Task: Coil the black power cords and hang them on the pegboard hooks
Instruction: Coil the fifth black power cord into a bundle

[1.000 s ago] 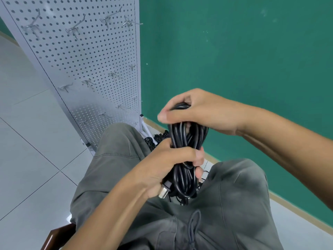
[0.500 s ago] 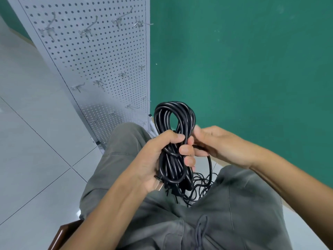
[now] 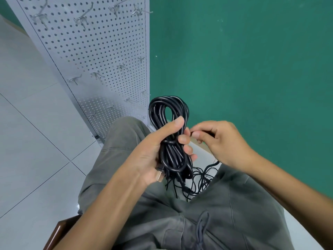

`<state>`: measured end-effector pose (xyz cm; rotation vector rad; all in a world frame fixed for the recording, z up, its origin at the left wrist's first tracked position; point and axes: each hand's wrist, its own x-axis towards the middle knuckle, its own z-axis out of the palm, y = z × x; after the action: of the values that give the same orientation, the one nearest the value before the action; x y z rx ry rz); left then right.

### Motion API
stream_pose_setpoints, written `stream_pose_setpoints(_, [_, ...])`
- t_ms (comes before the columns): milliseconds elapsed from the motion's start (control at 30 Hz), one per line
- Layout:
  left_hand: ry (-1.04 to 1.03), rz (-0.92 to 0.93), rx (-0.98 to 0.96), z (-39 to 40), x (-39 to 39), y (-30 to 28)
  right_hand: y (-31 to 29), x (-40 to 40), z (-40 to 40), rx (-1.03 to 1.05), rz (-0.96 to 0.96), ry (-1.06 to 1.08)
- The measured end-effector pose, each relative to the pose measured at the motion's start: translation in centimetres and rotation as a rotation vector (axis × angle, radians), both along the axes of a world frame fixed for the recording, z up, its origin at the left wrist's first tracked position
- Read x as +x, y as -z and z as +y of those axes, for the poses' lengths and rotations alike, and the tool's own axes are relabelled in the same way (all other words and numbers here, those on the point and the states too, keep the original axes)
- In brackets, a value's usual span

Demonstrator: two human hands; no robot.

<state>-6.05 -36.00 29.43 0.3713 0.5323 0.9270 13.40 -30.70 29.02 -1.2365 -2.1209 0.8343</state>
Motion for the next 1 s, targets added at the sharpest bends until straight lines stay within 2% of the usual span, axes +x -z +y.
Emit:
stream_pose_setpoints(67, [-0.066, 0.046, 0.027, 0.0, -0.5, -0.6, 0.9, 1.8, 0.9, 0.125, -0.063, 0.086])
stream_pose_setpoints(200, [-0.153, 0.186, 0.070, 0.0, -0.7, -0.5, 2.2, 5.5, 2.1, 0.098, -0.173, 0.213])
stream_pose_setpoints(300, [-0.165, 0.293, 0.073, 0.5, -0.7, 0.5, 1.9, 5.9, 1.7, 0.104, -0.139, 0.214])
stream_pose_setpoints(400, [-0.200, 0.338, 0.057, 1.1, -1.4, 1.4, 1.1, 5.4, 1.4, 0.083, -0.142, 0.157])
stream_pose_setpoints(600, [-0.268, 0.555, 0.143, 1.6, -2.0, 3.1, -2.5, 2.7, -0.6, 0.056, -0.091, 0.017])
stream_pose_setpoints(733, [-0.272, 0.674, 0.153, 1.5, -1.5, 4.0, -5.6, 0.6, -1.6, 0.083, -0.216, -0.197])
stream_pose_setpoints(833, [-0.248, 0.647, 0.106, 1.3, -1.1, 3.9, -7.4, -0.2, -1.5, 0.066, -0.421, -0.358])
stream_pose_setpoints(900, [-0.259, 0.476, 0.012, 1.4, -1.3, 3.7, -8.2, -0.3, -1.3, 0.022, -0.543, -0.437])
stream_pose_setpoints(967, [-0.260, 0.304, -0.061, 1.7, -1.9, 3.6, -8.9, -0.1, -1.1, 0.005, -0.566, -0.448])
stream_pose_setpoints(1000, [-0.255, 0.288, -0.066, 1.9, -2.2, 3.8, -9.1, 0.2, -0.9, 0.023, -0.538, -0.424])
